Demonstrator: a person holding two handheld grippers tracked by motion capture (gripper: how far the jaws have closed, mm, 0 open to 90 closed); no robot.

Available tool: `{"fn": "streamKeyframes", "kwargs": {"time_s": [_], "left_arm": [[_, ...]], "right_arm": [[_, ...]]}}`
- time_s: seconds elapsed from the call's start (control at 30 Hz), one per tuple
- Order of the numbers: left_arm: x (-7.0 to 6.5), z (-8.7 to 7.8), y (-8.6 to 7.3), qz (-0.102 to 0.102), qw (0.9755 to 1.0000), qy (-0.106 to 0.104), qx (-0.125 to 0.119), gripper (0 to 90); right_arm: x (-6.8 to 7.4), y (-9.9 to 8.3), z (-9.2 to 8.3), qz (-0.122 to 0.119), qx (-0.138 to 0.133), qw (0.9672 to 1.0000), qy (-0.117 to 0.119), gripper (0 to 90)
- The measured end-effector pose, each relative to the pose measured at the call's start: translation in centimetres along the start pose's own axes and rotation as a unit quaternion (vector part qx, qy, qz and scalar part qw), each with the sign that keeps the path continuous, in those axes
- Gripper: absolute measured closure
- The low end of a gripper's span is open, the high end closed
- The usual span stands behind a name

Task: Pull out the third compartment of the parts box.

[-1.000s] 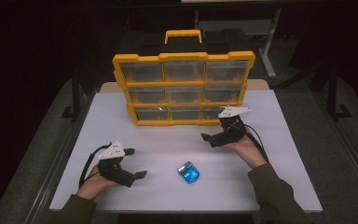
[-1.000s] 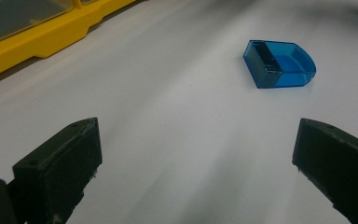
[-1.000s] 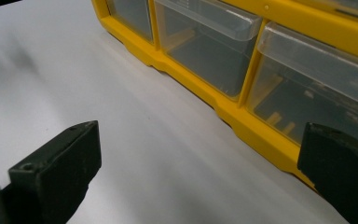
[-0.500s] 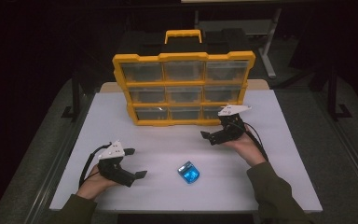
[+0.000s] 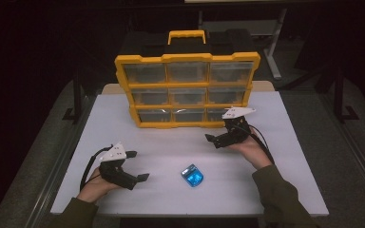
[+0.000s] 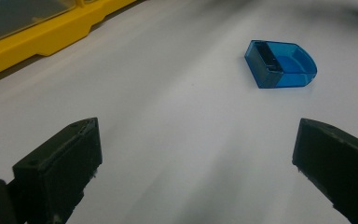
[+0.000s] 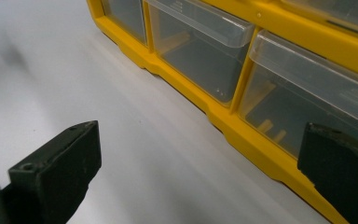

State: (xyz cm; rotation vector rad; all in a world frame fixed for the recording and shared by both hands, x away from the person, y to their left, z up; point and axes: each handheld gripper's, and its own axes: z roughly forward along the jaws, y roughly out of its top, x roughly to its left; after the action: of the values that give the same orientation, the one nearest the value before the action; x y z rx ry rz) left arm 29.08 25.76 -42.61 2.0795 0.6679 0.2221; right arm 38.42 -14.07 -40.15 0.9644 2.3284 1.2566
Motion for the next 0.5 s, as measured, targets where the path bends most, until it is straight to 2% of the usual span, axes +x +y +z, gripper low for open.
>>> {"fn": "streamKeyframes", "kwargs": {"time_s": [0.43,0.5], "left_arm": [[0.14,-0.06,0.05,-0.001,1.0,-0.001,-0.002,1.2],[0.12,-0.06,0.03,-0.002,1.0,0.0,-0.003,1.2]], "right_arm": [[0.1,0.07,-0.22,-0.016,0.004,0.9998,-0.014,0.0],[0.15,0.02,-0.14,-0.025,0.006,0.9995,-0.019,0.0]]}}
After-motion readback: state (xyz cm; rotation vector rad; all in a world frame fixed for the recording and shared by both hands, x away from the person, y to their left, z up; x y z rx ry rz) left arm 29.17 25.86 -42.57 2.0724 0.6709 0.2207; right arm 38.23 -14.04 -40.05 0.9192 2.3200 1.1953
